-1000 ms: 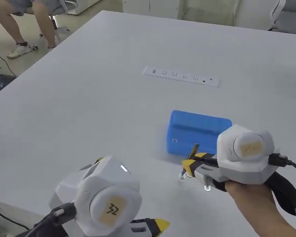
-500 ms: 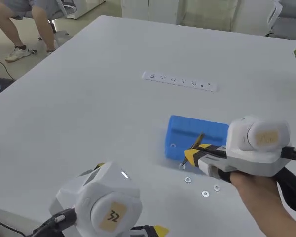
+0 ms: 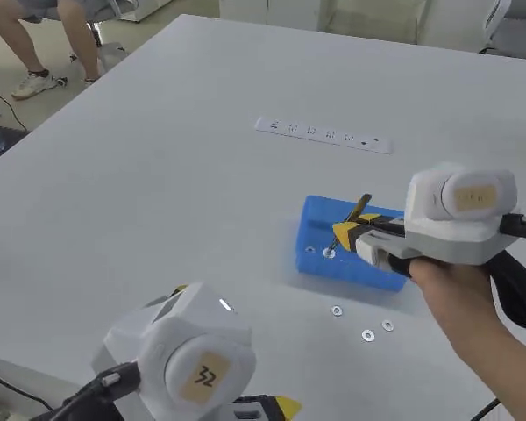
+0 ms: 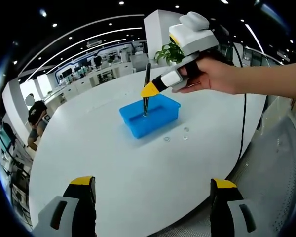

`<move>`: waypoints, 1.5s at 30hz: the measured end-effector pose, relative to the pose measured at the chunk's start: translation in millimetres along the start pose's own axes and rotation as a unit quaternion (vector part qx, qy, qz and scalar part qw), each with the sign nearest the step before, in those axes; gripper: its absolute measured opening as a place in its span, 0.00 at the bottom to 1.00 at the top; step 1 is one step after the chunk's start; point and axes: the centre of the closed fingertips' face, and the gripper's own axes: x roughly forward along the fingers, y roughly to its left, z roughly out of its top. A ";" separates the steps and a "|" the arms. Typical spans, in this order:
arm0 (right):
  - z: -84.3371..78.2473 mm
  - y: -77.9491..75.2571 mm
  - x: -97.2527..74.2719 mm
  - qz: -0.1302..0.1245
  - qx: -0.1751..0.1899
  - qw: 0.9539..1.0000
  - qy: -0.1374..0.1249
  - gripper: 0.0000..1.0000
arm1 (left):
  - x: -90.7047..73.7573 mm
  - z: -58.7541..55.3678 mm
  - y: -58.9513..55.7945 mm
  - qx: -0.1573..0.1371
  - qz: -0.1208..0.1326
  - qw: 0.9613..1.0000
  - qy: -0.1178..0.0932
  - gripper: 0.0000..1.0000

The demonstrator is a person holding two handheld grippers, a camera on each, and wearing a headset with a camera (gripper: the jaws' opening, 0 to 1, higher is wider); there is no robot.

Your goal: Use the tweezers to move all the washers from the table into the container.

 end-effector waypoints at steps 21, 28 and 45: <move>-30.9 -32.3 51.3 -0.026 0.006 0.999 0.039 0.04 | -0.4 -2.3 -1.1 0.001 -0.006 1.000 0.005 0.99; -37.1 -31.9 54.3 -0.024 -0.011 0.999 0.047 0.04 | -0.9 -3.2 1.9 -0.003 -0.002 1.000 0.006 0.99; -43.0 -32.3 61.0 -0.024 -0.021 0.998 0.052 0.04 | 0.4 -7.8 2.1 -0.005 -0.001 1.000 0.013 0.99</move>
